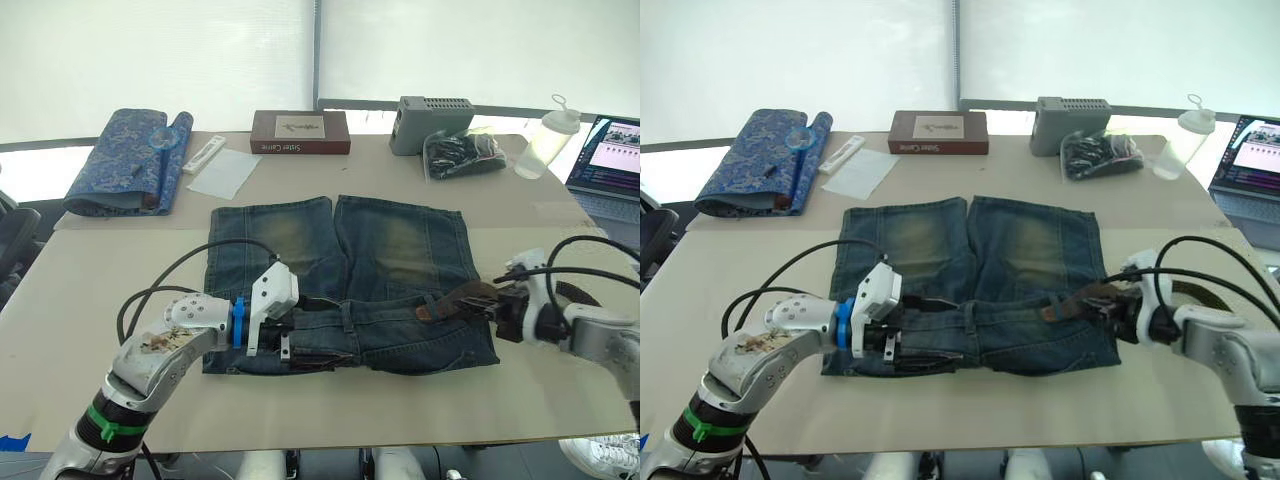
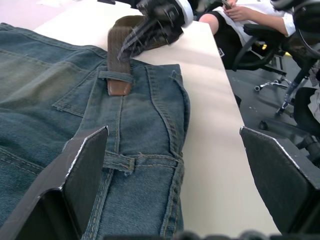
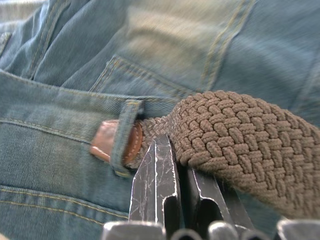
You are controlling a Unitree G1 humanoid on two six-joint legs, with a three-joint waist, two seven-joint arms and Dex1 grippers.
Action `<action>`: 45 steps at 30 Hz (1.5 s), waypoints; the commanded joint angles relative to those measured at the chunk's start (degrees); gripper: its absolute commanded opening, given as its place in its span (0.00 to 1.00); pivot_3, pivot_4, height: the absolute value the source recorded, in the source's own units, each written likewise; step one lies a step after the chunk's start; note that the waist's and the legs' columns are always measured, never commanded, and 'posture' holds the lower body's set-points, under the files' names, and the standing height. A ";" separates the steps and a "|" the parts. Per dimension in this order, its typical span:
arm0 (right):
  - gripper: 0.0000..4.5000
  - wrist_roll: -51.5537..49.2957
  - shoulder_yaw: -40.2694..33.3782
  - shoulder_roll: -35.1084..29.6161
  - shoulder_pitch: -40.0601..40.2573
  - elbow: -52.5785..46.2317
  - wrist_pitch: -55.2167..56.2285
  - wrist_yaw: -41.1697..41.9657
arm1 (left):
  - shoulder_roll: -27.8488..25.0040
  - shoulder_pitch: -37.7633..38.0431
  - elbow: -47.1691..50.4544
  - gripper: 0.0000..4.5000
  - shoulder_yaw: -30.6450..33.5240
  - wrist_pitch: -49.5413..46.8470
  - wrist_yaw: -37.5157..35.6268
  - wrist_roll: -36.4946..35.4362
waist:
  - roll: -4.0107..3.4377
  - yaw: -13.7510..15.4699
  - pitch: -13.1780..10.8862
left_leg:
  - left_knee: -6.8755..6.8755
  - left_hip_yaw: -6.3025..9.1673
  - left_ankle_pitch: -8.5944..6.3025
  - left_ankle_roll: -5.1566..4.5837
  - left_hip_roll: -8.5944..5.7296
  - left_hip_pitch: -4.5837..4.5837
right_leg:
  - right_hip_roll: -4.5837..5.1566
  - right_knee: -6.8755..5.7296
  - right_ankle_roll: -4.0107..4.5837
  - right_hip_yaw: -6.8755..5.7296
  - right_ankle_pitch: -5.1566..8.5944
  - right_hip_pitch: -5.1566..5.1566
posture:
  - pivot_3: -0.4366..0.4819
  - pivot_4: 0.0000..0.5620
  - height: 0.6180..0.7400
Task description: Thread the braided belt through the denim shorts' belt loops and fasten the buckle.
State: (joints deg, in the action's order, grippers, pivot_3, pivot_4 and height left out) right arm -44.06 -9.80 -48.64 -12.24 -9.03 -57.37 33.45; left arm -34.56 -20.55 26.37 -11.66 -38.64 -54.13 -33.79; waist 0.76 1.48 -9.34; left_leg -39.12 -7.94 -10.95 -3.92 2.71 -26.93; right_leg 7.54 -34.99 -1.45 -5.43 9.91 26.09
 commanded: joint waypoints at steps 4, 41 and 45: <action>0.00 -3.32 -3.72 9.26 -2.41 1.95 -5.61 -5.36 | 7.10 -3.27 -5.05 0.99 0.24 -8.68 5.48 -4.28 | 0.12 -0.12 0.06 | -0.13 0.05 0.00 -0.01 0.05 0.13 | -0.05 -0.02 0.00 -0.03 0.00 -0.16 | 0.48 0.27 0.74; 0.00 -42.43 -19.61 25.90 0.60 -2.24 -12.85 -29.32 | 36.12 -14.62 -29.72 0.50 20.40 -36.41 29.59 -19.44 | 0.10 -1.02 0.07 | -0.15 0.13 0.23 -0.40 0.03 0.03 | -0.12 -0.15 -0.16 0.01 -0.14 -0.09 | 0.48 0.27 0.74; 0.00 -43.24 -18.46 24.80 1.44 -3.22 -11.85 -28.96 | 36.68 -14.47 -30.49 0.09 20.61 -36.27 30.04 -19.38 | 0.10 -0.96 0.07 | -0.15 0.12 0.22 -0.39 0.02 0.02 | -0.11 -0.13 -0.14 0.01 -0.13 -0.10 | 0.48 0.27 0.74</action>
State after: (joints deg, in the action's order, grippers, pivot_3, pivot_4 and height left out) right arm -84.99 -28.86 -22.97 -10.73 -9.67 -70.31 3.79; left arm 1.32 -34.17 -4.64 8.93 -75.05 -23.73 -51.77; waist 0.86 0.51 -9.28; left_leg -39.27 -7.81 -10.73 -4.31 2.73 -26.91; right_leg 7.43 -35.12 -1.57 -5.41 9.79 25.98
